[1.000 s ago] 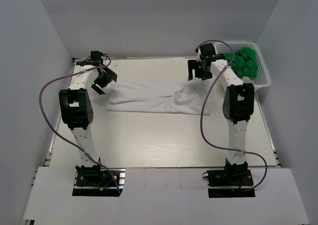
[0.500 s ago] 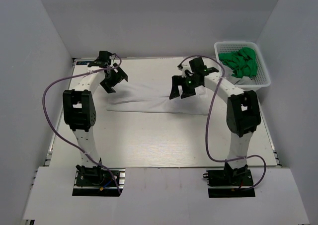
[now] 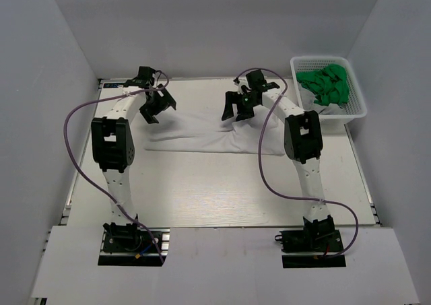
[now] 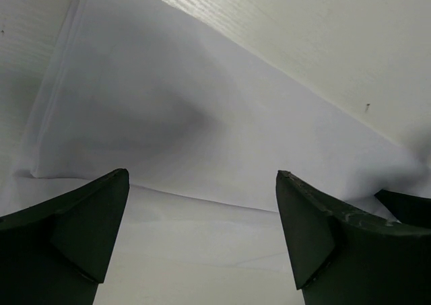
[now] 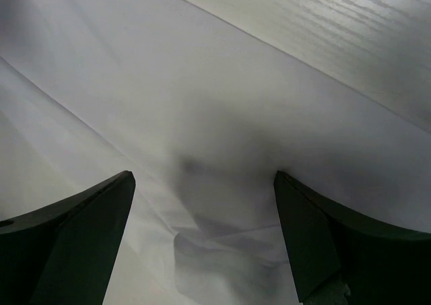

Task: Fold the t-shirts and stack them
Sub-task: Fold the other side of the tshirt into a rectangle

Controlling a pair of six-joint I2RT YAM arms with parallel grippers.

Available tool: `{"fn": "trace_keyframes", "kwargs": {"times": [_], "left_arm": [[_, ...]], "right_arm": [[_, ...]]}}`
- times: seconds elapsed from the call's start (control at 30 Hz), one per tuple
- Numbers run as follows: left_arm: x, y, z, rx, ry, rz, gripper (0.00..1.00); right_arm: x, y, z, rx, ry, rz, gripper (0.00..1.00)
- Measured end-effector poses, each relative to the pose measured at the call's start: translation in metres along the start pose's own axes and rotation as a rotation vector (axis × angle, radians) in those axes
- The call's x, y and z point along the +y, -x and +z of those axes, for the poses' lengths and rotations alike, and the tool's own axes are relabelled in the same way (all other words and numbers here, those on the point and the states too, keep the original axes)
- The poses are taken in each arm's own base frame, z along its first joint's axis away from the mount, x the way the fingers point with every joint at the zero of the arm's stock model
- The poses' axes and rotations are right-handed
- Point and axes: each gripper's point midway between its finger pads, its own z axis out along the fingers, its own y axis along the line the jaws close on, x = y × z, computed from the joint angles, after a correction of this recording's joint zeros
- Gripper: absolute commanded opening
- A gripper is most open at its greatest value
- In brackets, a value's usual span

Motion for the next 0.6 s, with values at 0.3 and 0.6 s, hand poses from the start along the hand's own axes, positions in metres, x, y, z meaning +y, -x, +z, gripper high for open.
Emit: {"fn": "trace_keyframes", "kwargs": {"times": [0.3,0.6], "left_arm": [[0.005,-0.013,0.018,0.066,0.031,0.013,1.00],[-0.044,0.006,0.008,0.019,-0.188,0.113,1.00]], "right_arm": [[-0.006,0.010,-0.004,-0.030,-0.042,0.020,0.90],[0.007,0.047,-0.069,-0.240,-0.175,0.046,0.90]]}}
